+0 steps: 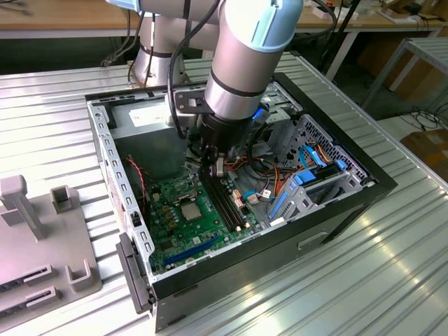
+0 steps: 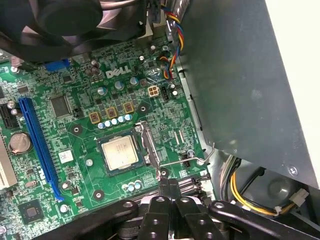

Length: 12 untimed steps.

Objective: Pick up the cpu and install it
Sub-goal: 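Close the cpu cover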

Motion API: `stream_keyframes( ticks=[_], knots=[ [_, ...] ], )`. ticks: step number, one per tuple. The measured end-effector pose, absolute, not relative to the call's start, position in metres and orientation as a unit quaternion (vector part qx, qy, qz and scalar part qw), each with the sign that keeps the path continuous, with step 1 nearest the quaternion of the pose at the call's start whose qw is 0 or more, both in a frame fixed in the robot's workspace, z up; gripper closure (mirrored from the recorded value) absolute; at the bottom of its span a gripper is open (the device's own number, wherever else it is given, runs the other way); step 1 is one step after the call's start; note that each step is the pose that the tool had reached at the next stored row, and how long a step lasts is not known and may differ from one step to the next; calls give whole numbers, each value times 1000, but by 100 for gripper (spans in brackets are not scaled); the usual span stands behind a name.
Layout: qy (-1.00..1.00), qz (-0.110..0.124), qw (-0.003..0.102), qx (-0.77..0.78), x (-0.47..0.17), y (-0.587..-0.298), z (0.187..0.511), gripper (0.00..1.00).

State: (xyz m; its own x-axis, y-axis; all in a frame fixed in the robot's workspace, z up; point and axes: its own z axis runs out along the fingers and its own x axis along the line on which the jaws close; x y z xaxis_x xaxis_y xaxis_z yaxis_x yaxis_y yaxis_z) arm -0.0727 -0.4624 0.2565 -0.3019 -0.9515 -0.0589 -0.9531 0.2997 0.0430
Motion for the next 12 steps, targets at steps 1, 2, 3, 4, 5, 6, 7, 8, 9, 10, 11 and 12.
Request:
stream_keyframes(
  ticks=[1, 2, 3, 4, 5, 6, 7, 8, 9, 10, 11, 12],
  knots=[
    [806, 35, 11, -591, -73, -463, 257, 89],
    [805, 35, 11, -592, -73, -463, 256, 89],
    [805, 35, 11, -592, -73, -464, 257, 89],
    [805, 35, 11, -593, -73, -464, 257, 89],
    [804, 35, 11, -593, -73, -465, 257, 89],
    [804, 35, 11, -594, -73, -465, 257, 89],
    [803, 35, 11, -594, -73, -466, 257, 89],
    [803, 35, 11, -595, -73, -467, 257, 89],
    [803, 35, 11, -595, -73, -467, 257, 89],
    [802, 35, 11, -596, -73, -468, 257, 89],
    [801, 35, 11, -597, -73, -469, 257, 89],
    [801, 35, 11, -598, -73, -470, 257, 89]
  ],
)
